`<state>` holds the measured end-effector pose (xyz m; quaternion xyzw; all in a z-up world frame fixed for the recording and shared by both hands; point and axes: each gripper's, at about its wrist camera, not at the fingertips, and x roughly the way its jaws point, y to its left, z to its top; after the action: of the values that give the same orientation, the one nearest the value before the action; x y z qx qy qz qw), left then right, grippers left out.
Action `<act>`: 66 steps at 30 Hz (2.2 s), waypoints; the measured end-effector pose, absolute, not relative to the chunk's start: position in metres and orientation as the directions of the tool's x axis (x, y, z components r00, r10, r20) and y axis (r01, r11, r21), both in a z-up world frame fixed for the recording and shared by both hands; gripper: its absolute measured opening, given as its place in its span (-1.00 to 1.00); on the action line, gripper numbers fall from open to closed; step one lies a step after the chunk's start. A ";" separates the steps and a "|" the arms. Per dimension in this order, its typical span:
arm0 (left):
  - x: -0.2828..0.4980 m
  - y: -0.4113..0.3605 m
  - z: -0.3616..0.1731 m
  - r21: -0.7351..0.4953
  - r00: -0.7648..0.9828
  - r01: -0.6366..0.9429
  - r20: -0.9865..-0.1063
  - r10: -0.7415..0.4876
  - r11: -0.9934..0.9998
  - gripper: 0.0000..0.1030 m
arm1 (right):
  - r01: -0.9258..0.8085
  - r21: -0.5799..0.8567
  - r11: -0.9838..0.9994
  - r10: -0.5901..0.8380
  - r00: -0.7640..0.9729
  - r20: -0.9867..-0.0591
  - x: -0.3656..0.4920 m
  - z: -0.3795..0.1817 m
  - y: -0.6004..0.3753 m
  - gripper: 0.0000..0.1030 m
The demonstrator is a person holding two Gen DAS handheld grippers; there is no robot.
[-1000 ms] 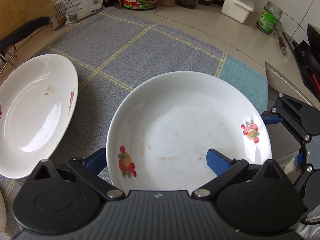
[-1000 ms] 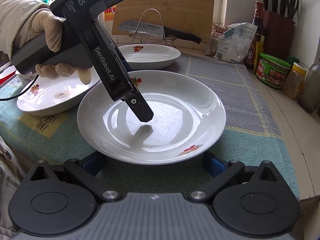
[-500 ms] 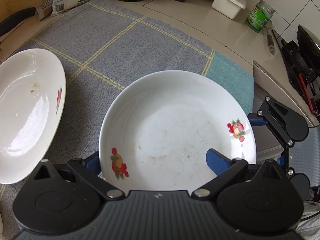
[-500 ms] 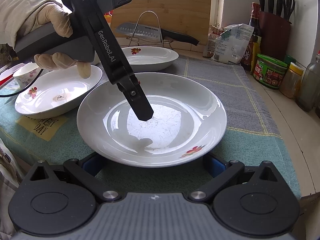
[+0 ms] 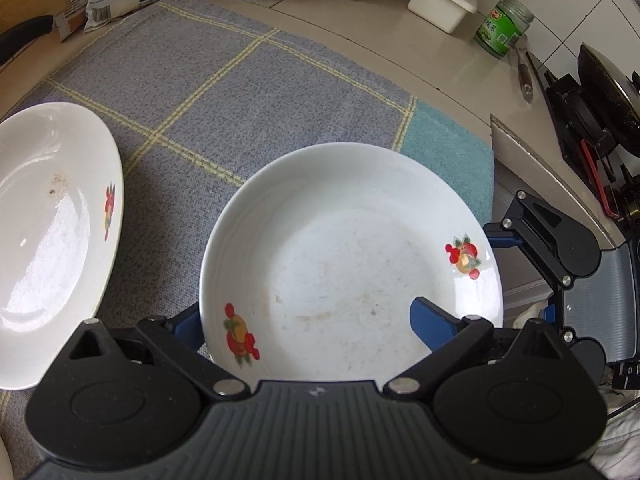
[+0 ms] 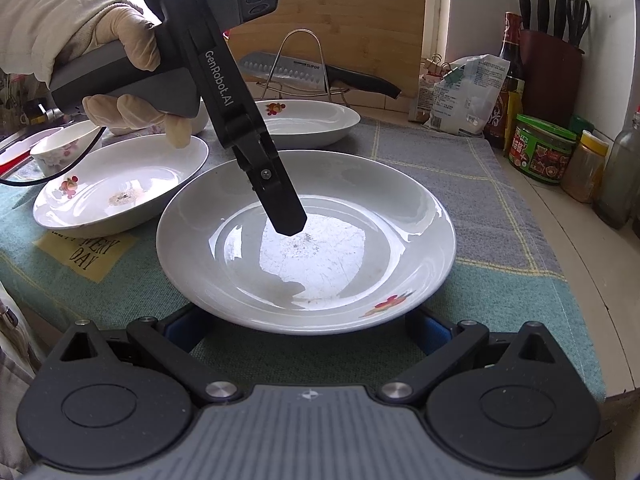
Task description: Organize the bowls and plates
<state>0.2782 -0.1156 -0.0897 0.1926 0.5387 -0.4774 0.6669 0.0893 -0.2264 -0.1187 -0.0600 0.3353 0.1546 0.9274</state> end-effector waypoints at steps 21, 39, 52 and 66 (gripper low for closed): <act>0.294 -0.120 -0.089 -0.318 -0.098 0.816 -0.899 -0.427 0.482 0.86 | -0.385 -0.005 0.923 0.288 0.699 -0.654 0.097 -0.118 -0.230 1.00; 0.298 -0.123 -0.089 -0.336 -0.112 0.815 -0.891 -0.441 0.473 0.86 | -0.389 -0.014 0.921 0.275 0.676 -0.684 0.103 -0.114 -0.229 1.00; 0.291 -0.125 -0.084 -0.308 -0.084 0.838 -0.889 -0.451 0.451 0.86 | -0.371 -0.064 0.926 0.222 0.676 -0.703 0.107 -0.109 -0.228 1.00; 0.301 -0.130 -0.071 -0.315 -0.054 0.826 -0.869 -0.492 0.467 0.86 | -0.384 -0.063 0.921 0.232 0.672 -0.704 0.117 -0.103 -0.237 1.00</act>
<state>0.3013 -0.1301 -0.0707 0.1566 0.5338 -0.4917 0.6699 0.1173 -0.2373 -0.1027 -0.1035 0.3681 0.1695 0.9083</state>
